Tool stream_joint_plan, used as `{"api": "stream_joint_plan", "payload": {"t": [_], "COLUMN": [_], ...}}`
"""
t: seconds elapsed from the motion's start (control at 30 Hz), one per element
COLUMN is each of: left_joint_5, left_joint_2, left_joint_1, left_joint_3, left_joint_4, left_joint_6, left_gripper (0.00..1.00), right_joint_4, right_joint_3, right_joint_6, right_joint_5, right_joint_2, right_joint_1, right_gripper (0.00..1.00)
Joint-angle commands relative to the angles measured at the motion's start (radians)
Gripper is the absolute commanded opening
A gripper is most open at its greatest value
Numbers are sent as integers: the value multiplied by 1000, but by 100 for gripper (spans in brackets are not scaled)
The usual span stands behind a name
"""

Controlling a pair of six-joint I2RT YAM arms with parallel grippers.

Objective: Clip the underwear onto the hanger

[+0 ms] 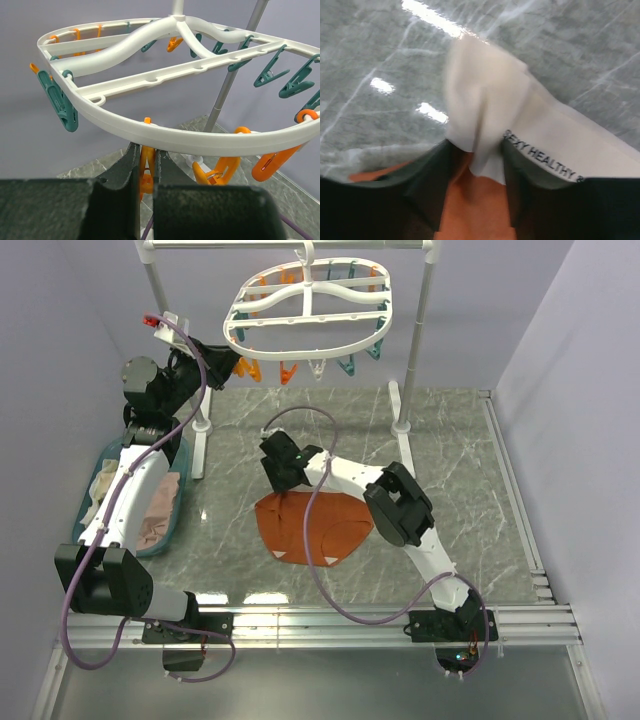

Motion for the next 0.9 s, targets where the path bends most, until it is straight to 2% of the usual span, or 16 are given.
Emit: {"api": "stream_joint_plan", "payload": {"t": [0.0,0.03,0.1,0.13,0.17,0.3,0.4,0.53,0.87], "left_joint_5": [12,12,12,12,13,19,19,18,13], "left_joint_2": [-27,-27,-27,-26,-27,-30,-30,-27,-38], "left_joint_1": [-3,-3,-3,-3,-3,-3,-1,-1,-1], "left_joint_3": [2,2,3,2,0,-3,0,5,-5], "left_joint_4": [3,3,0,-1,-3,-18,-27,-23,-41], "left_joint_6": [6,6,6,7,7,7,-3,-9,-14], "left_gripper": [0,0,0,0,0,0,0,0,0], "right_joint_4": [-82,-89,-94,-94,-92,1,197,441,785], "right_joint_3": [-25,-18,-14,-12,-12,-80,-208,-328,-472], "right_joint_6": [25,22,19,17,19,25,-13,-148,-498], "right_joint_5": [-66,-74,-91,-95,-103,-111,-59,3,30], "right_joint_2": [18,21,26,27,26,-54,-193,-333,-468], "right_joint_1": [-9,-9,-9,-9,-9,-20,-18,-14,28], "right_gripper": [46,36,24,8,0,0,0,0,0]}}
